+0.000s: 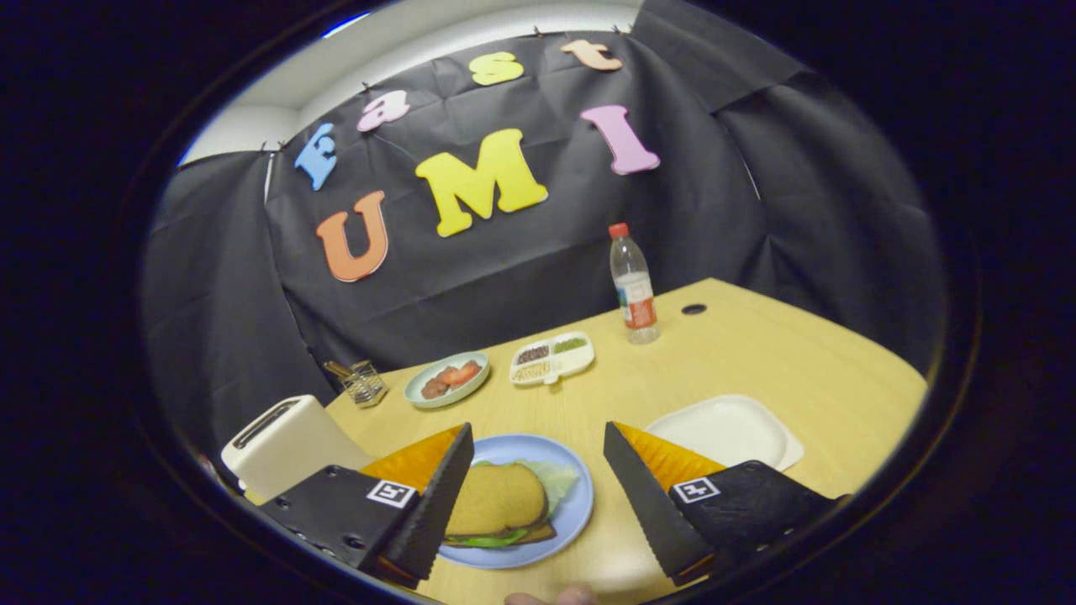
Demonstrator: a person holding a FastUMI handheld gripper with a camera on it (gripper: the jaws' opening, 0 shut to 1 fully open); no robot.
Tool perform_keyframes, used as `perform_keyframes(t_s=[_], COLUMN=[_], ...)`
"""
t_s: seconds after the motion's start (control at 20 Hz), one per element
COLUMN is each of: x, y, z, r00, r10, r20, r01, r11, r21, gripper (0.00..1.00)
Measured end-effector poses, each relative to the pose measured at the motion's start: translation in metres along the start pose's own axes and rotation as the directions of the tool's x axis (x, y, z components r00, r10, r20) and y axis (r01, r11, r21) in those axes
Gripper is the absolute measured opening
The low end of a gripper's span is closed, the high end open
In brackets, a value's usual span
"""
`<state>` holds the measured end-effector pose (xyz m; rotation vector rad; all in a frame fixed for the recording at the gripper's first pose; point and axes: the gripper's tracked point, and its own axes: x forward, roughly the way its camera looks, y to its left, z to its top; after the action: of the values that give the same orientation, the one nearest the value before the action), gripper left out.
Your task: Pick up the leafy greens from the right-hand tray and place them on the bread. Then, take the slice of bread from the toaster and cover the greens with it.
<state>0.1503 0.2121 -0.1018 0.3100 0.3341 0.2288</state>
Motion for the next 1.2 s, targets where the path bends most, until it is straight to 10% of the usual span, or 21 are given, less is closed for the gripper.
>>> perform_keyframes(t_s=[0.55,1.2], x=[-0.115,-0.136], y=[-0.003,0.019], z=[0.109,0.096], r00=[0.948,0.935], r10=[-0.008,-0.006], r20=[0.318,0.354], r01=[0.088,0.108], r11=[0.968,0.956], r21=[-0.236,-0.271], gripper=[0.96,0.95])
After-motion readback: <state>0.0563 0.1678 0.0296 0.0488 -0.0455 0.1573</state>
